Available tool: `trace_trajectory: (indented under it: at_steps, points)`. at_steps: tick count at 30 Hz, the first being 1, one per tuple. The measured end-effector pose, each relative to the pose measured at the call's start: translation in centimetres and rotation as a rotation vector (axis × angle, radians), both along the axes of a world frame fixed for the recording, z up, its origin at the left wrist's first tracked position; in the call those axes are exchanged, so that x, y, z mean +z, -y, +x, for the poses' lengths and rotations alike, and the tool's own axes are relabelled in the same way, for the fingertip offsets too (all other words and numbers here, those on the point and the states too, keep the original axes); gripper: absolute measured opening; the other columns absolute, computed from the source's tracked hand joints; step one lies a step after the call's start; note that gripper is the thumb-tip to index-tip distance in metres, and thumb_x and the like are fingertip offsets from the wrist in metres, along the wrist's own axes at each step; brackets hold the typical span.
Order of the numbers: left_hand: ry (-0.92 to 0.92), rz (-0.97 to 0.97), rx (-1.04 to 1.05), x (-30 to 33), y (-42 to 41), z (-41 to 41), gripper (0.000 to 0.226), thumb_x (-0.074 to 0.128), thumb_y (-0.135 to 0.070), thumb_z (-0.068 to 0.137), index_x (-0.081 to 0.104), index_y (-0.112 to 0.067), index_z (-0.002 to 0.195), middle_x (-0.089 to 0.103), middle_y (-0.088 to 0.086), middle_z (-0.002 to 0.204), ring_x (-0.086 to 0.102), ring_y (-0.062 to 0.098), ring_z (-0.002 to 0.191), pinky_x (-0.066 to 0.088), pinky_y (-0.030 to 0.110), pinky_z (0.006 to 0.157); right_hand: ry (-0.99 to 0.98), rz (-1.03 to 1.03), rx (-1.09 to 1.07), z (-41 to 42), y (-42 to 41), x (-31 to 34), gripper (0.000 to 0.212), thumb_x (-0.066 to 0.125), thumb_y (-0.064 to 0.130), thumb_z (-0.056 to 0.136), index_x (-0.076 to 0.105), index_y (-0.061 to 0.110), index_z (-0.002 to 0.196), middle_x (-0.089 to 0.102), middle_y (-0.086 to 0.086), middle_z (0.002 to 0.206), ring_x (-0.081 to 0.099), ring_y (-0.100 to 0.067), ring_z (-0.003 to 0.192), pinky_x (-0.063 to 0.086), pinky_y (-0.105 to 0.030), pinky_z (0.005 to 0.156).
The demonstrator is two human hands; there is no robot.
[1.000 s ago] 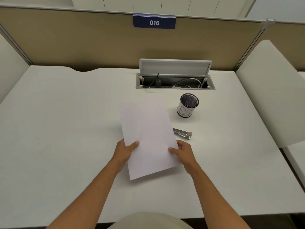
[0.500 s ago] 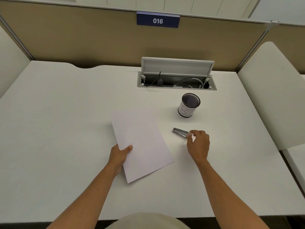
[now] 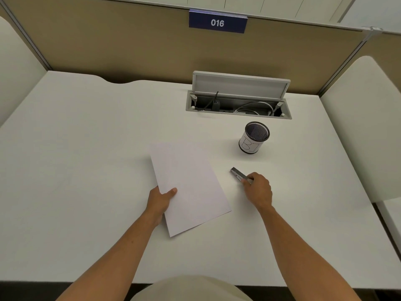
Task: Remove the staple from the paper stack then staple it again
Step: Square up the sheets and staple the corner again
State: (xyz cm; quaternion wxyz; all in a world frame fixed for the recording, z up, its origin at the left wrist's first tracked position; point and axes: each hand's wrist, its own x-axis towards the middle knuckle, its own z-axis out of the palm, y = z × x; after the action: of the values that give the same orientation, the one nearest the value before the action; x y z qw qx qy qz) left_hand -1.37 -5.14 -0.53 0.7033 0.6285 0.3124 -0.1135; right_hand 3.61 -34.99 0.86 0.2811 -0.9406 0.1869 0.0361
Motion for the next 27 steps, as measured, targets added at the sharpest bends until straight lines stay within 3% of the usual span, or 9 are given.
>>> trace_trajectory:
  at_steps: [5, 9, 14, 17, 20, 22, 24, 27]
  points:
    - [-0.008, -0.028, 0.012, 0.0, -0.1, 0.2, 0.027, 0.069, -0.014, 0.089, 0.062, -0.012, 0.116, 0.069, 0.006, 0.107, 0.067, 0.026, 0.094, 0.052, 0.037, 0.08, 0.117, 0.363, -0.175, -1.2, 0.0, -0.3, 0.021, 0.065, 0.033, 0.088, 0.062, 0.012, 0.09, 0.065, 0.0, 0.087, 0.063, -0.025, 0.088, 0.045, -0.03, 0.067]
    - [-0.02, -0.061, 0.039, 0.0, 0.0, 0.3, 0.026, 0.069, -0.014, 0.089, 0.062, -0.012, 0.114, 0.07, 0.006, 0.108, 0.067, 0.025, 0.093, 0.053, 0.037, 0.077, 0.174, 0.995, -0.408, -2.3, -0.2, 0.4, 0.032, 0.069, 0.033, 0.087, 0.062, 0.003, 0.098, 0.071, -0.009, 0.097, 0.072, -0.025, 0.087, 0.058, -0.038, 0.07]
    - [-0.022, -0.088, 0.063, 0.1, 0.4, 0.4, 0.025, 0.069, -0.014, 0.089, 0.062, -0.013, 0.113, 0.07, 0.006, 0.108, 0.067, 0.027, 0.096, 0.053, 0.039, 0.079, 0.235, 1.491, -0.497, -3.6, -0.4, 1.0, 0.034, 0.07, 0.042, 0.079, 0.062, 0.013, 0.096, 0.066, -0.006, 0.099, 0.065, -0.021, 0.096, 0.055, -0.043, 0.082]
    - [-0.012, -0.091, 0.08, 0.2, 0.6, 0.4, 0.025, 0.069, -0.014, 0.089, 0.061, -0.014, 0.113, 0.069, 0.005, 0.109, 0.067, 0.026, 0.096, 0.053, 0.039, 0.08, 0.263, 1.622, -0.502, -4.0, -1.0, 1.5, 0.033, 0.067, 0.045, 0.08, 0.06, 0.014, 0.09, 0.064, -0.004, 0.093, 0.063, -0.023, 0.096, 0.053, -0.046, 0.084]
    - [-0.004, -0.096, 0.11, 0.5, 0.9, 0.6, 0.027, 0.069, -0.014, 0.089, 0.06, -0.015, 0.115, 0.068, 0.005, 0.111, 0.065, 0.028, 0.101, 0.052, 0.044, 0.09, 0.25, 1.716, -0.502, -4.1, -2.0, 2.2, 0.032, 0.067, 0.044, 0.08, 0.055, 0.015, 0.086, 0.063, -0.002, 0.08, 0.066, -0.021, 0.083, 0.055, -0.044, 0.081]
    - [0.004, -0.111, 0.14, 0.6, 1.0, 0.7, 0.028, 0.069, -0.014, 0.089, 0.06, -0.015, 0.116, 0.068, 0.004, 0.111, 0.065, 0.026, 0.101, 0.052, 0.044, 0.092, 0.175, 1.684, -0.509, -4.2, -2.4, 2.5, 0.031, 0.066, 0.045, 0.081, 0.052, 0.018, 0.086, 0.058, 0.001, 0.072, 0.06, -0.015, 0.064, 0.054, -0.033, 0.064]
    - [0.019, -0.129, 0.176, 0.7, 1.0, 0.7, 0.026, 0.069, -0.013, 0.089, 0.06, -0.018, 0.113, 0.068, 0.0, 0.108, 0.066, 0.022, 0.097, 0.052, 0.04, 0.086, 0.054, 1.585, -0.457, -4.6, -2.9, 2.7, 0.033, 0.063, 0.045, 0.085, 0.053, 0.016, 0.094, 0.051, 0.001, 0.07, 0.047, -0.011, 0.051, 0.039, -0.022, 0.046]
    - [0.043, -0.118, 0.232, 0.8, 1.1, 0.8, 0.024, 0.069, -0.015, 0.089, 0.061, -0.02, 0.112, 0.068, -0.004, 0.105, 0.066, 0.018, 0.095, 0.051, 0.035, 0.08, -0.095, 1.451, -0.276, -5.5, -3.8, 2.9, 0.038, 0.061, 0.049, 0.085, 0.05, 0.016, 0.099, 0.048, 0.0, 0.072, 0.033, -0.009, 0.045, 0.024, -0.02, 0.038]
